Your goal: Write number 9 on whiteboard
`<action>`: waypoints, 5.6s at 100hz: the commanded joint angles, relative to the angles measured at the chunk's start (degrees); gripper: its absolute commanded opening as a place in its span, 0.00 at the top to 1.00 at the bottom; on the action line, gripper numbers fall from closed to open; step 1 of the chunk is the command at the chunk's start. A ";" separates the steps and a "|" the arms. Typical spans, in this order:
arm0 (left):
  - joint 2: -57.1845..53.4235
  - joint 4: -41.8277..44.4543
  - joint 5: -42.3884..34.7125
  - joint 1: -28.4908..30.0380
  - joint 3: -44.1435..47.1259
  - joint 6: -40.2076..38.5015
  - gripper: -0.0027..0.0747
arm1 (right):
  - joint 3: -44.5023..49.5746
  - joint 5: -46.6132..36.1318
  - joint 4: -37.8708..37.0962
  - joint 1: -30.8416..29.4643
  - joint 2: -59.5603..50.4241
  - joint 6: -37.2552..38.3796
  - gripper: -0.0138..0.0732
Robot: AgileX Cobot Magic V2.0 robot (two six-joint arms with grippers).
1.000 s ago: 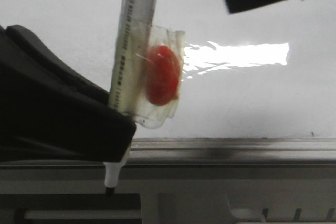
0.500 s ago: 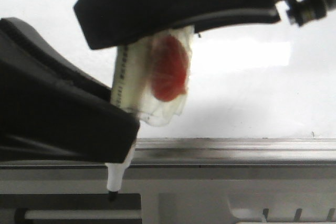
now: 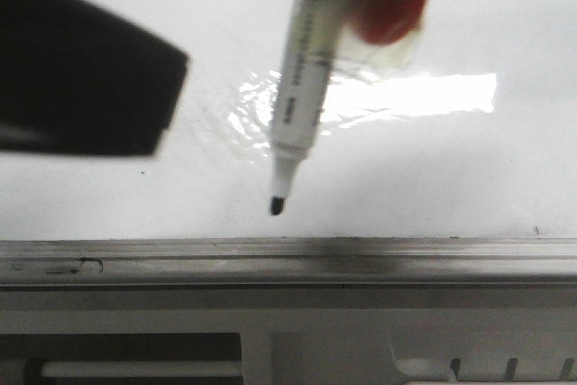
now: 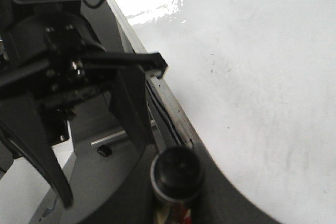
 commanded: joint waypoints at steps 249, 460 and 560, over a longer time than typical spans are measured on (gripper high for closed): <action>-21.09 4.99 -15.79 19.55 -1.54 -18.52 0.99 | 6.66 -46.85 -41.91 -7.71 5.39 31.06 0.93; 12.13 -17.12 4.11 -2.58 -3.36 20.66 0.48 | -2.09 -17.47 -32.69 17.67 -0.15 29.32 0.91; 12.76 -20.00 7.31 -2.58 -3.36 20.66 0.99 | -2.09 -12.99 -28.53 19.06 0.75 29.32 0.81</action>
